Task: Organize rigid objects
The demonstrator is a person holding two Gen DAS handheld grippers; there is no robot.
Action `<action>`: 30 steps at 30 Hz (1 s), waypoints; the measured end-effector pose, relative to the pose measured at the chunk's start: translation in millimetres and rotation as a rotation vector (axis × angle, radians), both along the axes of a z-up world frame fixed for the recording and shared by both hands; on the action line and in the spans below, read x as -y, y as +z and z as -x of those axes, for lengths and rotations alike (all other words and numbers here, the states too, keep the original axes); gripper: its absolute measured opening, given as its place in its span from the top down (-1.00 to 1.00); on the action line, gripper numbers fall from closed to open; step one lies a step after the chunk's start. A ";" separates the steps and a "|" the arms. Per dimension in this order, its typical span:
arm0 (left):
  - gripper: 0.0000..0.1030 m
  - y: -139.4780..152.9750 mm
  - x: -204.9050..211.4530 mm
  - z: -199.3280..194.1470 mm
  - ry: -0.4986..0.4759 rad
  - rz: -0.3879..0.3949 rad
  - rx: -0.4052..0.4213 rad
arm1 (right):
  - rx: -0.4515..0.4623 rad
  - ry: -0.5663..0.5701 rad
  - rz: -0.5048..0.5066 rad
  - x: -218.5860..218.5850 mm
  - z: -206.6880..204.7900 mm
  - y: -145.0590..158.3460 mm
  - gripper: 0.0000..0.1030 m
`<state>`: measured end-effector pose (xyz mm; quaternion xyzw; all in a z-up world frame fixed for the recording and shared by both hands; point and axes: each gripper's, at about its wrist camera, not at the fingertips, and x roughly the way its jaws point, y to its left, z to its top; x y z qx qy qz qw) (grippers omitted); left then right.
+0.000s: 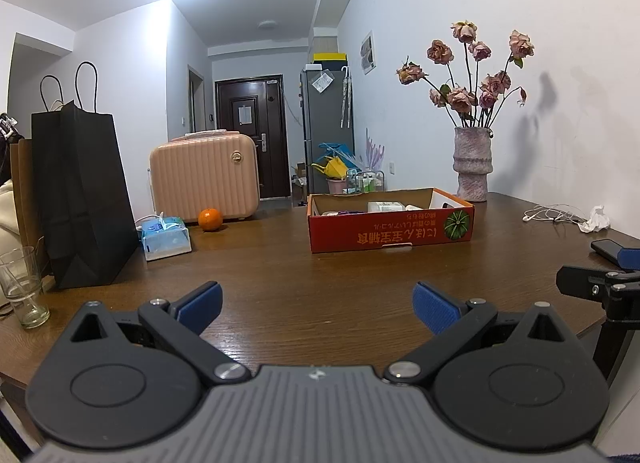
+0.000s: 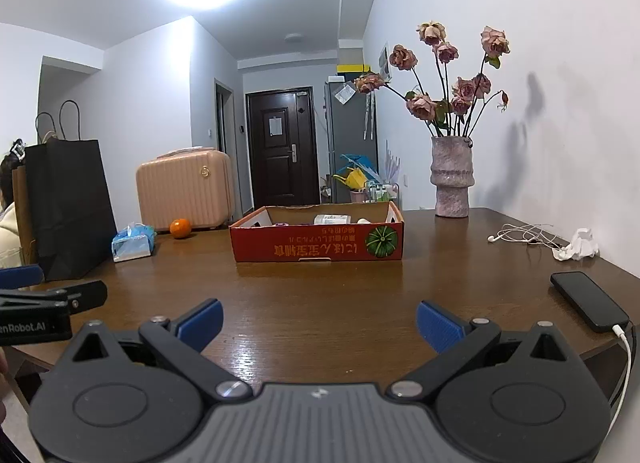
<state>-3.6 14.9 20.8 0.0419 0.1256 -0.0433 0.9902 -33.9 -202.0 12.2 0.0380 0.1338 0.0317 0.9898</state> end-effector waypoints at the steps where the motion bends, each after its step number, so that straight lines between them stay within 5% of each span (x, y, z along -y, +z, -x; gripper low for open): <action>1: -1.00 0.0 -0.1 0.0 0.000 0.000 0.000 | 0.000 0.000 0.000 0.0 0.1 0.0 -1.00; 30: -1.00 0.1 1.9 2.1 -0.008 -0.012 0.013 | -0.002 -0.003 -0.011 0.4 -2.1 -0.9 -1.00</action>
